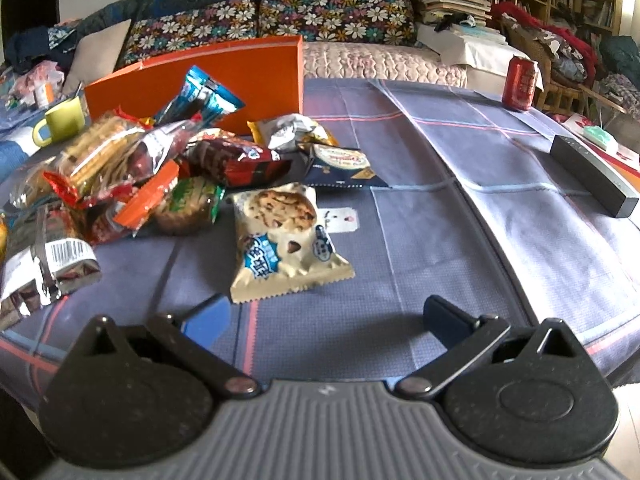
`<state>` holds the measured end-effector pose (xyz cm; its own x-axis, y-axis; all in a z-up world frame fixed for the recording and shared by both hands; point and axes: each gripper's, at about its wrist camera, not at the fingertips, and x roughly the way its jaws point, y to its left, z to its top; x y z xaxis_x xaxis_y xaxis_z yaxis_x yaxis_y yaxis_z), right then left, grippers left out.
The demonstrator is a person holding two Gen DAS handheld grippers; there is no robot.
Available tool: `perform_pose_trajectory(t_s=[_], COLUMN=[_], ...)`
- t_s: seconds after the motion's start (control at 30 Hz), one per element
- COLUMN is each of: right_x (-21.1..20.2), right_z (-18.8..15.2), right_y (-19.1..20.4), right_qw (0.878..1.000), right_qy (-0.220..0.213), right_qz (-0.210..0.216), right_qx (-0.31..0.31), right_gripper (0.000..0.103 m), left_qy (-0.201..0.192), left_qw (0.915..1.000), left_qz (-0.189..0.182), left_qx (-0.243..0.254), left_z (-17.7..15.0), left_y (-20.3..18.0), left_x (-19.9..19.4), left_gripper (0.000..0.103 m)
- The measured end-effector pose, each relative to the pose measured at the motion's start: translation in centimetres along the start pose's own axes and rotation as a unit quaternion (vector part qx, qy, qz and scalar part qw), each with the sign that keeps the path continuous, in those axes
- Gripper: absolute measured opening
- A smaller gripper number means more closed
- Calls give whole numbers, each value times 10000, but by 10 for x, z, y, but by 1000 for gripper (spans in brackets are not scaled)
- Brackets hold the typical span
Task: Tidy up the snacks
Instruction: 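Grasp the orange barcode bag with the left tool while the right grasps the cookie packet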
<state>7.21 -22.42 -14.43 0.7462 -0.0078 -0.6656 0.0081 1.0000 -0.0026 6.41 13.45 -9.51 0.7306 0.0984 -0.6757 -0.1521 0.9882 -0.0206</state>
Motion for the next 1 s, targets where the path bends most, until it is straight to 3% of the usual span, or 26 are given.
perform_pose_trajectory(t_s=[0.1, 0.27, 0.37, 0.43, 0.57, 0.67, 0.73, 0.8, 1.0], right_x=[1, -2, -7, -12, -22, -34, -32, -22, 21], right_z=[2, 0, -1, -4, -8, 3, 15, 25, 40], right_y=[1, 1, -5, -12, -27, -34, -30, -19, 10], right_qw=[10000, 9999, 9996, 9990, 9987, 9990, 9982, 9983, 9963], right_qy=[73, 74, 79, 117, 99, -326, -525, -546, -460], right_qz=[-19, -116, -251, -384, -474, -240, 57, 189, 566], right_qx=[-17, -54, -125, -218, -178, 202, 272, 98, -446], right_gripper=[103, 103, 103, 103, 103, 103, 103, 103, 103], left_qy=[21, -49, 278, 468, 481, 469, 391, 340, 389], left_qw=[9998, 9939, 9909, 9915, 9950, 9960, 9968, 9967, 9979], left_qz=[166, 401, 784, 682, 695, 549, 474, 528, 424], left_qx=[-115, -1024, -1063, -1007, -541, -524, -521, -507, -295], left_z=[1, 25, 26, 18, 6, 8, 11, 12, 11], left_y=[-5, 2, 4, 10, 19, 22, 19, 12, -5], left_x=[2, 24, 41, 42, 33, 33, 32, 32, 39], left_gripper=[72, 74, 51, 29, 31, 32, 52, 58, 54])
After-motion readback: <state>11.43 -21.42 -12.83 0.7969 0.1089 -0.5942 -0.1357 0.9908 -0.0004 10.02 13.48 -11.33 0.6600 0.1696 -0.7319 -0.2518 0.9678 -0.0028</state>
